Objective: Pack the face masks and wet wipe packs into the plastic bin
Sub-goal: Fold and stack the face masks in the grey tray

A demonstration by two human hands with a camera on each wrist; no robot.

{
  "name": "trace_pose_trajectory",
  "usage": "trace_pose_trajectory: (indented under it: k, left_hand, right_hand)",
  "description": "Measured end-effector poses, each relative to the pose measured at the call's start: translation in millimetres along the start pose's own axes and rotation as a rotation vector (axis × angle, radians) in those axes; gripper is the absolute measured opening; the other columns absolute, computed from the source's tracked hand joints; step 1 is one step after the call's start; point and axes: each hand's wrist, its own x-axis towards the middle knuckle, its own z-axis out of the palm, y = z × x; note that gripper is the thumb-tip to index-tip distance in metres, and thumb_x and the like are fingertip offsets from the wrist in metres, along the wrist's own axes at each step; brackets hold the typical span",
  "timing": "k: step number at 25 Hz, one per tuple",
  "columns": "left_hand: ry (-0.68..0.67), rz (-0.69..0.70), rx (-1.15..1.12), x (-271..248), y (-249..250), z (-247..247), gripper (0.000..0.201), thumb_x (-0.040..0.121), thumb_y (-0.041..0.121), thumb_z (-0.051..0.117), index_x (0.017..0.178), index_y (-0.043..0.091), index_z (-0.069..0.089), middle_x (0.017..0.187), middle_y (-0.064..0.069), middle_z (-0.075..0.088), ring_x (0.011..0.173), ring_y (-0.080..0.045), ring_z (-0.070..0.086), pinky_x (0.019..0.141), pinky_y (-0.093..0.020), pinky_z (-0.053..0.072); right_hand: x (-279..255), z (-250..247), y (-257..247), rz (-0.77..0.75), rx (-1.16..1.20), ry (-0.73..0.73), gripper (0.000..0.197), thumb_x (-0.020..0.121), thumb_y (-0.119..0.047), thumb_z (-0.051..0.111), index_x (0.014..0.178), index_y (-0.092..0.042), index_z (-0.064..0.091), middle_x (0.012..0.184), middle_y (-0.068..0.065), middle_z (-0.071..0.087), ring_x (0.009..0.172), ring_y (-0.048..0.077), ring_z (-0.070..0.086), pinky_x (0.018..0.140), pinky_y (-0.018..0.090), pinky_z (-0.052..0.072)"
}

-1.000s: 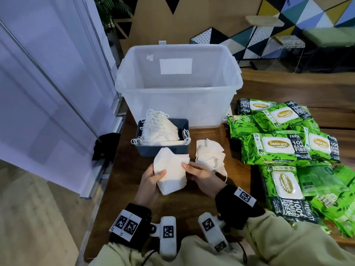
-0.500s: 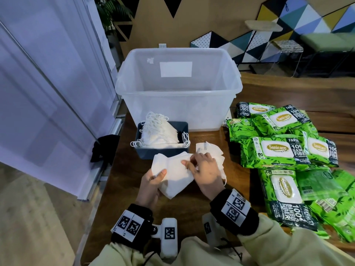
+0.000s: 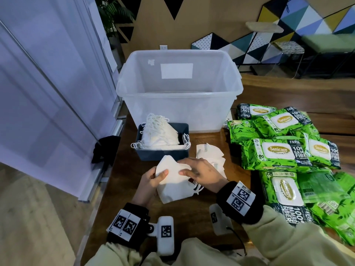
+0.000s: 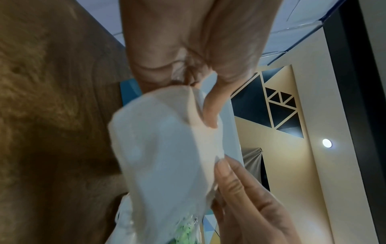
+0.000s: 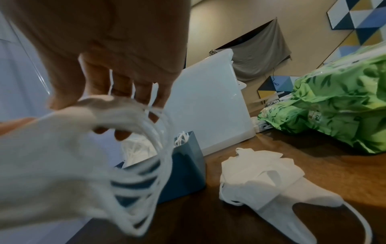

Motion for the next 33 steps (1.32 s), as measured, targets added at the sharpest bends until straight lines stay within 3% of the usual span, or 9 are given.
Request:
trace_pose_trajectory:
  k: [4,7,12,15,19,21,27,29,33]
  left_hand:
    - [-0.069,-0.038,0.054,0.0,-11.4,-0.2,0.044,0.070,0.028,0.068,0.106,0.003,0.064,0.094,-0.011,0.072,0.085,-0.022,0.066,0.071,-0.027,0.054]
    - [-0.060,-0.011,0.125,2.7,-14.3,2.9,0.063,0.059,0.041,0.072,0.109,0.003,0.064,0.096,-0.011,0.070,0.086,-0.021,0.064,0.073,-0.028,0.052]
    - [-0.096,0.004,0.242,4.2,-11.3,4.6,0.039,0.079,0.031,0.067,0.107,0.004,0.065,0.096,-0.010,0.068,0.088,-0.021,0.061,0.077,-0.028,0.048]
    - [-0.057,-0.001,0.289,3.4,-10.9,-0.4,0.020,0.091,0.015,0.056,0.107,0.006,0.065,0.099,-0.013,0.070,0.090,-0.023,0.063,0.079,-0.031,0.049]
    - [0.050,-0.036,0.218,0.5,-10.1,-7.1,0.011,0.090,0.013,0.057,0.094,0.008,0.066,0.084,-0.006,0.073,0.080,-0.021,0.065,0.068,-0.029,0.052]
    - [0.074,-0.111,0.104,1.6,-13.8,-7.3,0.016,0.089,0.015,0.057,0.098,0.005,0.065,0.089,-0.011,0.071,0.083,-0.024,0.064,0.069,-0.032,0.052]
    - [0.080,-0.170,0.024,-0.2,-19.6,1.1,0.013,0.093,0.008,0.051,0.096,0.004,0.063,0.073,-0.007,0.074,0.063,-0.016,0.070,0.052,-0.026,0.055]
    - [0.104,-0.144,0.058,0.8,-17.5,-1.1,0.012,0.093,0.008,0.052,0.096,0.005,0.063,0.076,-0.005,0.074,0.067,-0.016,0.070,0.055,-0.026,0.056]
    - [0.155,-0.126,0.072,2.5,-15.3,-14.5,0.016,0.092,0.012,0.054,0.103,0.006,0.064,0.098,-0.013,0.072,0.088,-0.027,0.068,0.073,-0.035,0.057]
  right_hand:
    - [3.0,16.0,4.3,0.070,-0.140,-0.140,0.084,0.081,-0.075,0.014,0.127,-0.018,0.055,0.130,0.011,0.055,0.122,0.025,0.050,0.099,0.035,0.038]
    - [1.5,19.5,-0.1,0.102,-0.180,-0.112,0.047,0.097,-0.048,0.030,0.133,-0.024,0.048,0.136,0.006,0.050,0.129,0.017,0.042,0.105,0.033,0.029]
    - [-4.3,25.9,-8.1,0.118,-0.205,-0.148,0.051,0.100,-0.040,0.034,0.147,-0.029,0.021,0.148,0.004,0.037,0.136,0.019,0.034,0.112,0.034,0.024]
    - [-8.2,26.3,-7.3,0.119,-0.030,-0.099,0.050,0.098,-0.038,0.042,0.145,-0.027,0.029,0.143,0.004,0.045,0.131,0.017,0.043,0.108,0.029,0.031]
    - [-14.1,25.9,-1.5,0.196,0.444,-0.020,0.034,0.092,-0.022,0.057,0.126,-0.019,0.055,0.117,0.001,0.062,0.105,0.009,0.056,0.090,0.013,0.043]
    - [-14.1,28.6,0.5,0.221,0.572,0.035,0.026,0.091,-0.016,0.058,0.116,-0.016,0.061,0.107,-0.006,0.062,0.101,0.005,0.055,0.087,0.011,0.042]
    - [-13.4,33.4,7.0,0.170,0.495,0.028,0.023,0.089,-0.012,0.059,0.112,-0.009,0.063,0.098,-0.010,0.060,0.088,-0.004,0.054,0.080,0.006,0.042]
    - [-9.3,28.9,32.8,0.223,0.356,0.082,0.021,0.092,-0.013,0.055,0.111,-0.012,0.064,0.103,-0.009,0.059,0.096,0.002,0.055,0.084,0.009,0.041]
    - [3.8,4.2,127.6,0.619,0.088,0.427,0.022,0.087,-0.001,0.053,0.099,-0.012,0.068,0.107,0.012,0.067,0.099,0.030,0.062,0.087,0.038,0.050]
